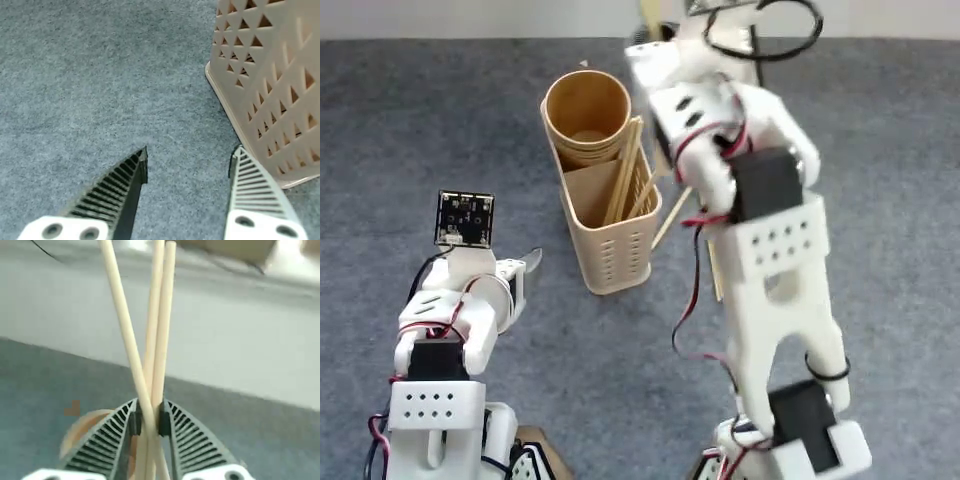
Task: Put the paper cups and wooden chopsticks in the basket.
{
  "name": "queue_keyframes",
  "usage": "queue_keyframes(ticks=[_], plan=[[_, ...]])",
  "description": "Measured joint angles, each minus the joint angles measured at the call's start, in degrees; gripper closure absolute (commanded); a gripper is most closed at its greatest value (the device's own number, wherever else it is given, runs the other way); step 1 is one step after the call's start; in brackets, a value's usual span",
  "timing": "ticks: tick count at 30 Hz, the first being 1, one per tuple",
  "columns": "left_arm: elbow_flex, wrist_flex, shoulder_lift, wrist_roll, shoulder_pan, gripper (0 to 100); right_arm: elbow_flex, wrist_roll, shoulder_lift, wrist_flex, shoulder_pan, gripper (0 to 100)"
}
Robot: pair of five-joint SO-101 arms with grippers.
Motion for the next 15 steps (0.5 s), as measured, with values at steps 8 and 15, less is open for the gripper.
queue_keyframes(ticks=[8,15], plan=[[0.0,0.0,0.0,0.0,0.0,74,16.9,-2.3,-10.4,-13.0,-9.3,99.3],[0.0,0.0,0.0,0.0,0.0,74,53.1,-2.7,-25.1,-38.9,-9.5,99.3]])
